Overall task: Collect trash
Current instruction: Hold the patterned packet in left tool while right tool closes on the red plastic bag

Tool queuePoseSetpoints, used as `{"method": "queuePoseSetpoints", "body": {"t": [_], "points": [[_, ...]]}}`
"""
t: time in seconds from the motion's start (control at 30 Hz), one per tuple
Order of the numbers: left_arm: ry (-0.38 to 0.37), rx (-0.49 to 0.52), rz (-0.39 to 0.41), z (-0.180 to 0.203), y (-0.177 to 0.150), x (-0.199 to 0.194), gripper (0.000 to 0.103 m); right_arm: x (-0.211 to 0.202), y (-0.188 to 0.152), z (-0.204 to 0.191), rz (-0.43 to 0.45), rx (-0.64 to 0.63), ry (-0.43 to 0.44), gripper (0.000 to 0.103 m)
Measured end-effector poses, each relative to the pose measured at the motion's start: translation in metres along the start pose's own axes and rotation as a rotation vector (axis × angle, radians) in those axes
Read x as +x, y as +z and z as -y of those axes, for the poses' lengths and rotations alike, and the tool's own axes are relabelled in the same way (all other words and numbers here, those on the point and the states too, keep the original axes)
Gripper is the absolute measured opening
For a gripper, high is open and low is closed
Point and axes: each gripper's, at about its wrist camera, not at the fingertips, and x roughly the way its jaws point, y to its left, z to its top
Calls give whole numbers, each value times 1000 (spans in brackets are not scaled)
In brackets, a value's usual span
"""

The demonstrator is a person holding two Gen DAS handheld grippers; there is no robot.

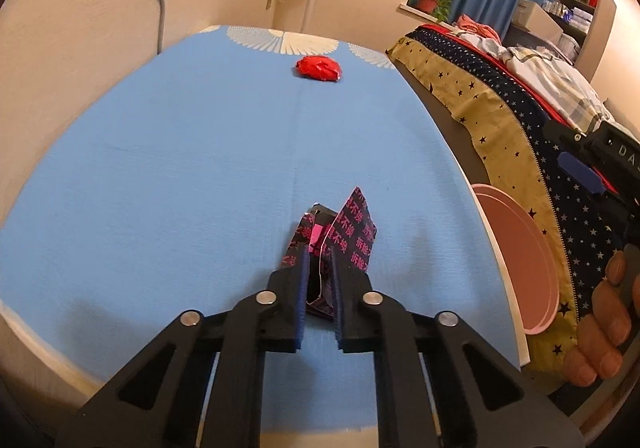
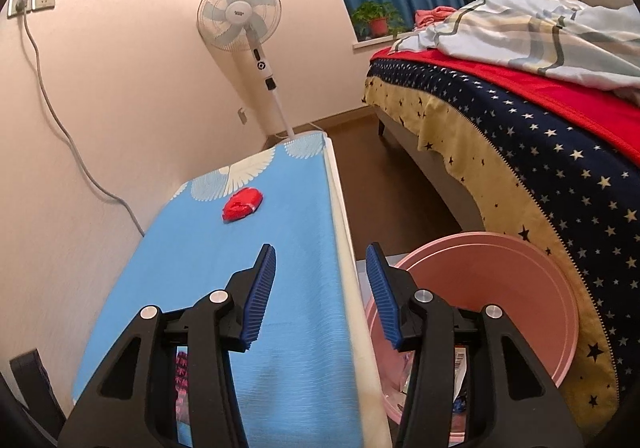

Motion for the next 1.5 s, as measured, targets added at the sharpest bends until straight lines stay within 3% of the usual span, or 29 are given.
{"method": "queuePoseSetpoints", "body": {"t": [0.27, 0.57, 0.67, 0.7, 0.73, 0.87, 0.9, 0.93, 1.1, 1.27, 1.5], "points": [[33, 0, 62, -6, 32, 15, 4, 20, -4, -2, -33, -22, -11, 48], [97, -133, 120, -51, 69, 40, 5, 42, -10, -15, -59, -76, -3, 48], [107, -170, 94, -57, 69, 50, 18, 51, -12, -23, -69, -101, 9, 48], [126, -171, 86, -57, 67, 53, 33, 54, -13, -26, -72, -108, 13, 48], [138, -173, 86, -57, 66, 55, 40, 57, -13, -28, -75, -113, 16, 48], [138, -207, 84, -58, 61, 56, 40, 67, -11, -38, -87, -132, 31, 48], [132, -212, 82, -58, 60, 56, 36, 69, -9, -40, -87, -138, 34, 48], [127, -208, 78, -57, 60, 57, 21, 71, -7, -43, -88, -147, 37, 48], [126, -199, 101, -58, 66, 59, 8, 85, 7, -56, -102, -170, 62, 48], [179, -248, 115, -76, 76, 63, 8, 111, 23, -70, -120, -207, 76, 57], [227, -247, 121, -80, 87, 69, 8, 164, 50, -100, -146, -294, 95, 84]]}}
